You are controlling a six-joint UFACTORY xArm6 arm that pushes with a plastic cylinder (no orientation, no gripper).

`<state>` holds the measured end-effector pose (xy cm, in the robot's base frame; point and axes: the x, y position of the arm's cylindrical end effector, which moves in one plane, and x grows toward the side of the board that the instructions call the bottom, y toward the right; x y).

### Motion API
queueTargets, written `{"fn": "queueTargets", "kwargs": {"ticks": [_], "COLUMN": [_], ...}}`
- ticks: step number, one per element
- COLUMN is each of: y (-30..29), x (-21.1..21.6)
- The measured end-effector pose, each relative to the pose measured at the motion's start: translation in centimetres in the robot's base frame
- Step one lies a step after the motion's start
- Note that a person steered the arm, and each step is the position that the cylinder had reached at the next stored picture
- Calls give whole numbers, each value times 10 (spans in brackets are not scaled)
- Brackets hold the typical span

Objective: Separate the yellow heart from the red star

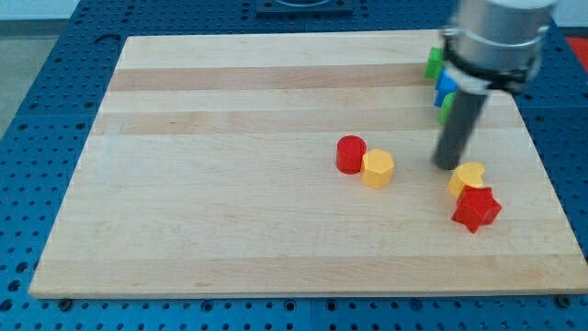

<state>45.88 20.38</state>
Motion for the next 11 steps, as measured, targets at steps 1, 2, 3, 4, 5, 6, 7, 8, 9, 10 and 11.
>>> {"fn": "queueTargets", "kwargs": {"ticks": [1,2,3,4,5,6,7,8,9,10,11], "y": [90,106,42,1,-25,-4,16,-8,-27,-44,-45], "x": [6,33,40,50,62,47,4,7,37,64,64]}}
